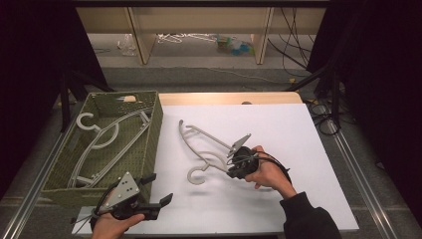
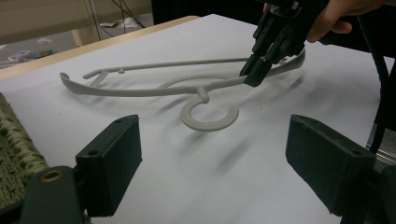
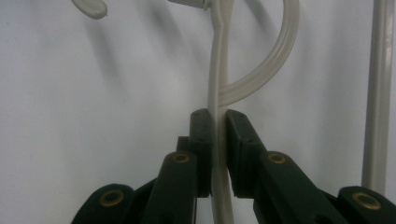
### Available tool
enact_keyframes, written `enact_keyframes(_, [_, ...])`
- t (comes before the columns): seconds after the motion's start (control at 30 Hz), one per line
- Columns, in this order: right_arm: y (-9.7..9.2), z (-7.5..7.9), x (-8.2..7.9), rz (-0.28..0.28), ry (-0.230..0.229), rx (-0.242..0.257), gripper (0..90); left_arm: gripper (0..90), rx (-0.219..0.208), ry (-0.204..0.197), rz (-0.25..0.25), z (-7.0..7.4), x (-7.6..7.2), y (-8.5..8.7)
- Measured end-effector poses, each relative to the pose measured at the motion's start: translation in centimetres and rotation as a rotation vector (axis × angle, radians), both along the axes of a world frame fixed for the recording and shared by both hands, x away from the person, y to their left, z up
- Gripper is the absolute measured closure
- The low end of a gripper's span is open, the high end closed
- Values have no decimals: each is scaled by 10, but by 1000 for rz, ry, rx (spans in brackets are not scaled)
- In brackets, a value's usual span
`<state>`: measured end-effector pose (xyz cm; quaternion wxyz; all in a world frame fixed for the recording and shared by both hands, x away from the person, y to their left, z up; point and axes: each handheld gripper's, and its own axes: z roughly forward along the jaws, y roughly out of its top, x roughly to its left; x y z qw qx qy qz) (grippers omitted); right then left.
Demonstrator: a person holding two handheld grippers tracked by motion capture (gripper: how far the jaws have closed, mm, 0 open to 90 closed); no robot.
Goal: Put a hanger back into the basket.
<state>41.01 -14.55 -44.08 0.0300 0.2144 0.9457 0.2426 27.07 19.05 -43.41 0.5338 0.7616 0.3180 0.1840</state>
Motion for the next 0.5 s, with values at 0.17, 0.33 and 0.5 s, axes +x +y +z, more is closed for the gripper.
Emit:
enact_keyframes(0.17, [-4, 7, -8, 2, 6, 17, 822, 182, 0, -13, -17, 0, 0, -2])
enact_keyframes(0.33, [-7, 15, -16, 17, 5, 45, 822, 181, 5, -9, -28, 0, -2, -4])
enact_keyframes(0.5, [-13, 20, -23, 28, 10, 69, 823, 181, -2, -11, -33, 0, -2, -5])
